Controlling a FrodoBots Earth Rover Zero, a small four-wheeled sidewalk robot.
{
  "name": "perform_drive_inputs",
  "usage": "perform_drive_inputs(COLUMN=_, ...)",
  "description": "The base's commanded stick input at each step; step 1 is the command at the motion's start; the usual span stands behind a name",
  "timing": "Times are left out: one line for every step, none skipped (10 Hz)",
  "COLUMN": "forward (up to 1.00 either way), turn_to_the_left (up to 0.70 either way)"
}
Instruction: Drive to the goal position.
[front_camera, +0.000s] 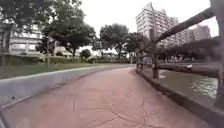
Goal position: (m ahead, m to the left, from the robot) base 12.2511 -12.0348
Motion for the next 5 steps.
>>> perform_drive_inputs(forward=1.00, turn_to_the_left=0.00)
perform_drive_inputs(forward=1.00, turn_to_the_left=0.00)
perform_drive_inputs(forward=1.00, turn_to_the_left=0.00)
perform_drive_inputs(forward=1.00, turn_to_the_left=0.00)
perform_drive_inputs(forward=1.00, turn_to_the_left=0.00)
